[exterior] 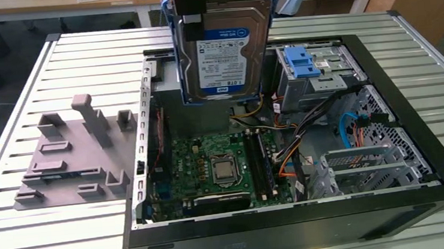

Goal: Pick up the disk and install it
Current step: 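Insert the disk into the insertion slot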

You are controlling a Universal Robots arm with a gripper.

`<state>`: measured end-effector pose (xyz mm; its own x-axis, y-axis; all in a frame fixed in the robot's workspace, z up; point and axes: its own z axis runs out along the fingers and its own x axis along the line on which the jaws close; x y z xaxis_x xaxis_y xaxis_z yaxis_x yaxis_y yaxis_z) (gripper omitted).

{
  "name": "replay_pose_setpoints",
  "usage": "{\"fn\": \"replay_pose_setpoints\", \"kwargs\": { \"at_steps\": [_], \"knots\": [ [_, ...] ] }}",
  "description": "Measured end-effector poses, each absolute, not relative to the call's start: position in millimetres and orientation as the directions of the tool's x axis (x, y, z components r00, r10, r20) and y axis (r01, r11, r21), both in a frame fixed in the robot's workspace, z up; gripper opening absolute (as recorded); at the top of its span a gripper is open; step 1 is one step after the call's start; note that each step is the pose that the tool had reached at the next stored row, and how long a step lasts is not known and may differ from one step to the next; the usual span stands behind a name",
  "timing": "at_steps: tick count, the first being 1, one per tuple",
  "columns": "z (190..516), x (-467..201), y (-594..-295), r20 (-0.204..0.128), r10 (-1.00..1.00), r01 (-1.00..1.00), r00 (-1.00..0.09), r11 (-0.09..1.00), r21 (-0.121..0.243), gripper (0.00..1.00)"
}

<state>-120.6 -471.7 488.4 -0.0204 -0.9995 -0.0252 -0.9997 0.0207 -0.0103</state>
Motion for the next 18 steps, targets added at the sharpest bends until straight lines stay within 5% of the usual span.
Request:
{"fn": "replay_pose_setpoints", "kwargs": {
  "at_steps": [18],
  "knots": [
    [485.7,-99.9,-494.1,-0.025,-0.999,-1.0,-0.02,0.021,-0.01,0.36]
  ]
}}
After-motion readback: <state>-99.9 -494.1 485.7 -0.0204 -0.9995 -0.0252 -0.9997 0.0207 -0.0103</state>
